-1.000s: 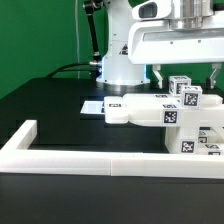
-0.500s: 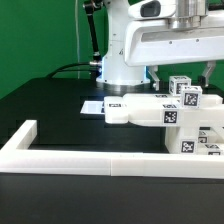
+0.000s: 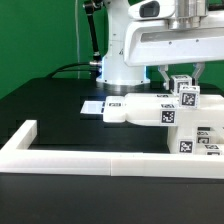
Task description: Assemble chair
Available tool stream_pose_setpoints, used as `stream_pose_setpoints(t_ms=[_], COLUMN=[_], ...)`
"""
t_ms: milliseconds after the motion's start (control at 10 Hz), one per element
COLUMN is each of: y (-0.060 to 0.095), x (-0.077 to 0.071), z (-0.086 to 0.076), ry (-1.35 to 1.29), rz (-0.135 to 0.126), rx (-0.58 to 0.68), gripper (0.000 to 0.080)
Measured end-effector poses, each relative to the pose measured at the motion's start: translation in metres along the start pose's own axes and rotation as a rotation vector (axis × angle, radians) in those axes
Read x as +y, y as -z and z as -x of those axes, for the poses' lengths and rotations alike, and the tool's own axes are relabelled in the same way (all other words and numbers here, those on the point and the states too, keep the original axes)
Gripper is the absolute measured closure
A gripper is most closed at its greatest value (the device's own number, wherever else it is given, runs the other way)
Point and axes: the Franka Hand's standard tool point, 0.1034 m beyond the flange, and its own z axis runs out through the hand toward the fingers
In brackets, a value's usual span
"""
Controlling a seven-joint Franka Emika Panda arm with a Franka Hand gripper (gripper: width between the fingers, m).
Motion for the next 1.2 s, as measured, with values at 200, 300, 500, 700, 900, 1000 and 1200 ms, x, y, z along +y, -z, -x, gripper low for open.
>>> stream_pose_setpoints(t_ms=[200, 300, 500, 700, 900, 1000, 1200], y=[-0.0006, -0.0014, -0.0015, -0.0019, -0.002, -0.002, -0.0021], x=[-0.0003, -0.002, -0.0029, -0.0023, -0.0021, -0.0024, -0.0026], z=[0.0003, 0.0004, -0.0014, -0.0015, -0.0017, -0.0017, -0.0019], ry=[-0.063, -0.174, -0.409, -0.601, -0.786, -0.878, -1.02], rz=[-0.001, -0.002, -0.001, -0.006, -0.02, -0.023, -0.024], rx=[-0.001, -0.001, 0.017, 0.022, 0.019, 0.018, 0.017], gripper=[0.0528, 0.0528, 0.0528, 0.0527, 0.0527, 0.0527, 0.0527])
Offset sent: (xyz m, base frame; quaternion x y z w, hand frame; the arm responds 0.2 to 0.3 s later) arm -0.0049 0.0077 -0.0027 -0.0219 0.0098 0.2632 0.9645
